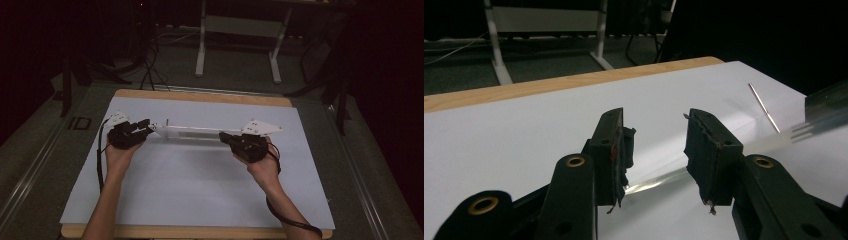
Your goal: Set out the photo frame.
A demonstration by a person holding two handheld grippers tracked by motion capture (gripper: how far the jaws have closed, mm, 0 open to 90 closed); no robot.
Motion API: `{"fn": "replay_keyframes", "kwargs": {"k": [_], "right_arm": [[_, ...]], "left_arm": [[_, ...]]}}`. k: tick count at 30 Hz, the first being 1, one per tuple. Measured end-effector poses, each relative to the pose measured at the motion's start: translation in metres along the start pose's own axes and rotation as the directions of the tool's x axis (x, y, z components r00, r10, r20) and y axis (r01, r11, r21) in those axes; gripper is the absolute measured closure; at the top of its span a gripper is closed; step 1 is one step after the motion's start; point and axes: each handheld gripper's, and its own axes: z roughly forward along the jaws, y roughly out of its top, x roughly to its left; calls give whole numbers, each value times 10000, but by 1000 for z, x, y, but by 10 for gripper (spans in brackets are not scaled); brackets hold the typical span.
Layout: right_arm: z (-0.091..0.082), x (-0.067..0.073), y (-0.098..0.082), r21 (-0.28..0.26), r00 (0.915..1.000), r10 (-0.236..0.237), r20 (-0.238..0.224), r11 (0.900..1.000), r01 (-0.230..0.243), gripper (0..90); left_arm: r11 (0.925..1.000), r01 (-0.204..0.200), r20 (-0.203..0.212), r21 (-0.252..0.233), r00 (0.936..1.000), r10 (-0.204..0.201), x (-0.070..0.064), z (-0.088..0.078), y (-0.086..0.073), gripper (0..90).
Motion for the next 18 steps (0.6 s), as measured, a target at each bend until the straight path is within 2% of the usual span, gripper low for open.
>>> {"fn": "replay_keyframes", "kwargs": {"k": [9,18], "right_arm": [[2,-4,5,-24,10000,27,85,10000,-27,900],[4,-8,10,-9,9999,19,122,10000,-19,900]], "left_arm": [[9999,102,-33,-98,9999,-103,5,-7,-4,574],[9997,-53,540,-242,9985,66,6,-9,-7,556]]}}
